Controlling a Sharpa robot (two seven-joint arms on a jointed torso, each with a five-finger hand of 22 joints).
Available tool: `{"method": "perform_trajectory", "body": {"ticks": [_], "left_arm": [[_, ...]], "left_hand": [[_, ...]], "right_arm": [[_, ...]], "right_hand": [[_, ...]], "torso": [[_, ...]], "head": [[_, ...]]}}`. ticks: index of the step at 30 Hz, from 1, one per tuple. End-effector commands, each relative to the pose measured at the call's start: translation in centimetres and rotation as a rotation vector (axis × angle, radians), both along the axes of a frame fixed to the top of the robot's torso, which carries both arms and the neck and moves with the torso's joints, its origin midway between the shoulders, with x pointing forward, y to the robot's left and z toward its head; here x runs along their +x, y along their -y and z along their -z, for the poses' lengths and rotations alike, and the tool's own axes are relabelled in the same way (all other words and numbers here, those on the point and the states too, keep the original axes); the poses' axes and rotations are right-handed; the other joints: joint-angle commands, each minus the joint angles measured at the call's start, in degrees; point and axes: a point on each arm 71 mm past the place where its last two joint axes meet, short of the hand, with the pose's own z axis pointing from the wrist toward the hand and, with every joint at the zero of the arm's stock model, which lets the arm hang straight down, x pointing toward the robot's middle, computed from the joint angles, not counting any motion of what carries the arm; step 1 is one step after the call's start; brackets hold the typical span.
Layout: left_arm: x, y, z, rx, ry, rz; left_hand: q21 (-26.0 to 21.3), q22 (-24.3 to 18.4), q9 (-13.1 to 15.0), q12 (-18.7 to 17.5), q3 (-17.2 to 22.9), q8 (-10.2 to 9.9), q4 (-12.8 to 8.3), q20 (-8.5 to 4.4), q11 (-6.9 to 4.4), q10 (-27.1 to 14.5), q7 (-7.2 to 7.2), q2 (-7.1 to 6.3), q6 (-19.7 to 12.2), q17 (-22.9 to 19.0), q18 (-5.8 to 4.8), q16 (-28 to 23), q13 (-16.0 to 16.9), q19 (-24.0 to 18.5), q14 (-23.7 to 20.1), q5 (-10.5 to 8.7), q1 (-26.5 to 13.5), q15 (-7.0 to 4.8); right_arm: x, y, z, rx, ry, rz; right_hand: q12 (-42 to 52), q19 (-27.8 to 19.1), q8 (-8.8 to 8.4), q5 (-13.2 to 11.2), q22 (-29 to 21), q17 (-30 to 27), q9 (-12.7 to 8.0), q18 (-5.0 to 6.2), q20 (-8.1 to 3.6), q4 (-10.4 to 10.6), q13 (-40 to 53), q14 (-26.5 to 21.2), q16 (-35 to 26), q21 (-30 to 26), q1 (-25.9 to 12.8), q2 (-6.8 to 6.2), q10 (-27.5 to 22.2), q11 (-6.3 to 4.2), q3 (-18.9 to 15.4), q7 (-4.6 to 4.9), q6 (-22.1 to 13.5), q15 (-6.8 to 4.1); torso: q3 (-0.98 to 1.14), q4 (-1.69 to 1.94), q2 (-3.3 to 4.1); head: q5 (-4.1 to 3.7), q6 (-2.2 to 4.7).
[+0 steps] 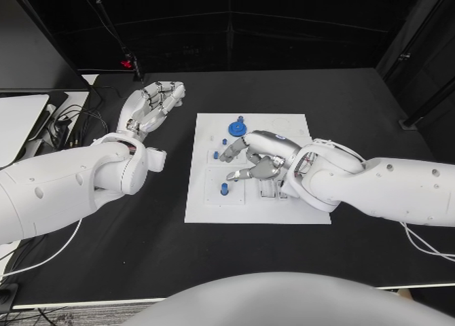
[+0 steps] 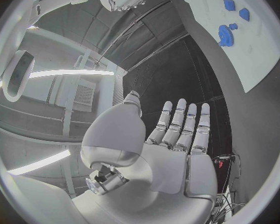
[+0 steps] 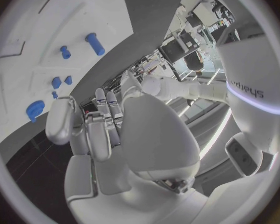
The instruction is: Assemble the parts on the task board
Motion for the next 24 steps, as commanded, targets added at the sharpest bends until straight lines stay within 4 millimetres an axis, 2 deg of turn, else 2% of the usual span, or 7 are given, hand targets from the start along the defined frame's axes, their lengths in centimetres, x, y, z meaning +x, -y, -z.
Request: {"method": "perform_trajectory", "body": {"ticks": [1,6,8,11,16,21,24], "left_arm": [[-0.2,0.1,-0.6,-0.027,0.075,0.026],[-0.1,0.0,-0.6,-0.035,0.068,0.017],[-0.1,0.0,-0.6,-0.038,0.066,0.015],[0.0,0.0,-0.6,-0.040,0.065,0.014],[0.1,0.2,-0.6,-0.041,0.064,0.015],[0.1,0.4,-0.5,-0.041,0.063,0.017],[0.1,0.4,-0.5,-0.041,0.063,0.016]], "left_hand": [[0.3,0.0,-0.1,0.2,-0.4,0.3,0.1,-0.05,0.00,-0.5,7.53,0.38,-0.4,0.0,-0.62,0.3,-0.1,-0.1,-0.2,0.30,-0.1,0.00],[0.3,0.1,-0.1,0.2,-0.4,0.3,0.1,-0.05,0.00,-0.5,7.53,0.40,-0.4,-0.1,-0.61,0.3,-0.1,0.0,-0.2,0.31,-0.1,0.02],[0.3,0.1,-0.1,0.2,-0.4,0.3,0.1,-0.05,0.00,-0.5,7.53,0.40,-0.4,-0.1,-0.61,0.3,-0.1,0.0,-0.2,0.31,-0.1,0.02],[0.3,0.1,-0.1,0.2,-0.4,0.3,0.1,-0.05,0.00,-0.5,7.53,0.40,-0.4,-0.1,-0.60,0.4,-0.1,0.0,-0.2,0.32,0.0,0.03],[0.3,0.1,-0.1,0.2,-0.4,0.3,0.1,-0.05,0.01,-0.5,7.53,0.40,-0.4,-0.1,-0.60,0.4,-0.1,0.1,-0.2,0.32,0.0,0.04],[0.3,0.0,-0.1,0.2,-0.4,0.3,0.1,-0.05,0.01,-0.6,7.54,0.40,-0.4,-0.1,-0.59,0.4,-0.1,0.0,-0.2,0.33,0.0,0.05],[0.3,0.0,-0.1,0.2,-0.4,0.3,0.1,-0.05,0.01,-0.6,7.54,0.40,-0.4,-0.1,-0.59,0.4,-0.1,0.0,-0.2,0.33,0.0,0.05]], "right_arm": [[0.5,2.3,-1.6,0.232,-0.122,0.101],[0.2,5.3,-2.2,0.246,-0.195,0.146],[0.0,6.6,-2.2,0.235,-0.226,0.167],[-0.1,8.3,-2.0,0.208,-0.270,0.211],[-0.2,10.5,-1.5,0.128,-0.312,0.286],[-0.4,12.3,-1.2,0.040,-0.302,0.385],[-0.8,13.1,-1.0,-0.013,-0.275,0.432]], "right_hand": [[1.6,-2.6,0.69,2.3,-2.6,1.0,0.0,1.69,0.17,0.2,0.1,2.3,-2.3,-4.1,-2.6,0.19,0.0,0.33,-1.4,0.22,-0.5,0.48],[5.4,-8.0,1.48,4.5,-8.2,-8.0,0.0,3.43,-0.13,0.1,1.3,-1.6,-6.8,-12.2,-4.7,0.77,2.5,-0.38,-2.8,-0.40,-2.2,-0.06],[9.6,-17.8,1.85,5.3,-17.5,-24.2,-0.1,5.96,-0.69,0.0,3.4,-10.8,-16.5,-26.0,-5.2,1.05,5.7,-1.22,-3.6,-1.37,-4.0,-0.76],[18.8,-22.0,2.19,5.2,-20.5,-37.2,-0.2,5.89,-1.54,-0.7,9.4,-20.3,-26.0,-31.5,-4.5,0.99,7.8,-3.23,-5.0,-2.01,-8.2,-1.73],[56.3,-22.9,8.91,6.4,-23.0,-39.1,1.3,5.81,-2.21,0.3,42.7,-25.6,-25.7,-36.6,-6.3,4.01,1.7,-4.67,-9.2,-3.41,-14.1,-2.01],[78.9,-18.9,19.46,9.8,-17.7,-7.0,4.2,5.22,-2.22,0.7,76.0,-7.3,-4.3,-31.0,-15.4,6.70,24.1,-3.50,-14.9,-2.77,-16.4,-1.70],[82.0,-6.6,25.68,11.4,-3.7,11.2,6.2,1.58,-1.24,0.1,85.8,3.9,2.5,-10.2,-17.4,7.35,34.3,-2.08,-16.3,-1.88,-13.4,-0.73]], "torso": [[-0.07,0.02,-0.01],[-0.13,0.12,0.01],[-0.12,0.06,0.06],[-0.11,0.01,0.05],[-0.18,-0.05,0.02],[-0.13,0.03,0.13],[-0.09,-0.10,0.08]], "head": [[-0.61,0.00],[-2.00,0.00],[-2.67,0.00],[-3.78,0.00],[-5.42,0.00],[-7.71,0.00],[-8.13,0.00]]}}
